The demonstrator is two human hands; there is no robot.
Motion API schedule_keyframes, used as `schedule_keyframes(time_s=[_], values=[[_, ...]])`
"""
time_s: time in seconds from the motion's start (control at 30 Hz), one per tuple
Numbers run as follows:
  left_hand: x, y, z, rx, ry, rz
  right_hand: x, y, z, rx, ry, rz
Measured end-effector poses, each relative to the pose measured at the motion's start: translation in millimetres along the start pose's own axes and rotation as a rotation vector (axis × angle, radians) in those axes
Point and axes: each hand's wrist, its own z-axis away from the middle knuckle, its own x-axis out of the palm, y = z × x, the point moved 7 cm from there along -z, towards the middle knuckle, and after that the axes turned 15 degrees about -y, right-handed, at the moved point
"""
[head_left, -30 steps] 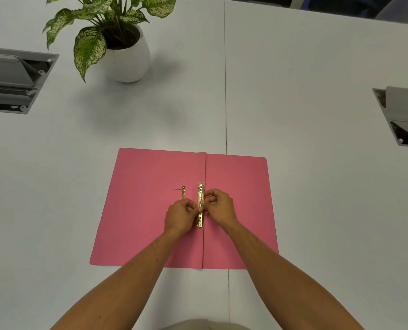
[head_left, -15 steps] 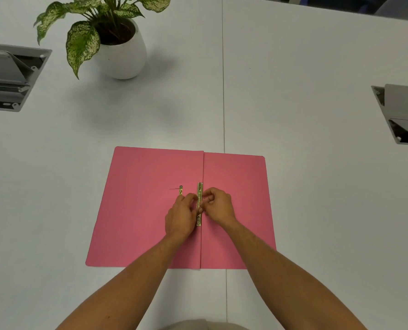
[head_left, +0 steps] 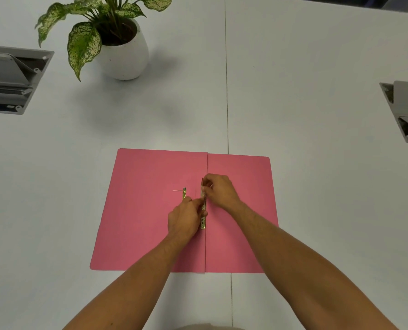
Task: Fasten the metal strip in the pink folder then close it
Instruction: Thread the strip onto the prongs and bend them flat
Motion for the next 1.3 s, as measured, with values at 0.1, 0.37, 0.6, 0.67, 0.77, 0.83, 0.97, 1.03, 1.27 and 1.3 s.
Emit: schedule_keyframes(time_s=[0.1,0.37,0.6,0.67,0.77,0.83,0.97,1.03,1.27,1.3], values=[[-2,3,-1,0.016,-0.013,-0.033,-4,-7,-7,-0.009,-0.046,0.114],[-1,7,0,0.031,-0.015,-0.078,2,-26,-21,-0.038,-0.172,0.335],[-3,7,-3,0.044,-0.004,-0.058,-9,2,-19,0.106,-0.025,0.073],[-3,8,-2,0.04,-0.005,-0.062,-10,9,-17,0.142,0.006,0.006],[-3,7,-2,0.039,-0.006,-0.059,-9,10,-15,0.154,0.014,-0.033],[-3,8,-2,0.042,-0.006,-0.064,-9,11,-15,0.157,0.018,-0.061],[-4,8,-2,0.046,-0.013,-0.065,-5,12,-11,0.157,0.021,-0.087],[-3,8,-2,0.043,-0.019,-0.063,-1,12,-5,0.137,0.037,-0.095],[-1,7,-4,0.048,-0.053,-0.083,25,18,40,-0.036,0.06,-0.043],[-2,7,-5,0.049,-0.064,-0.095,30,20,46,-0.062,0.054,-0.019]])
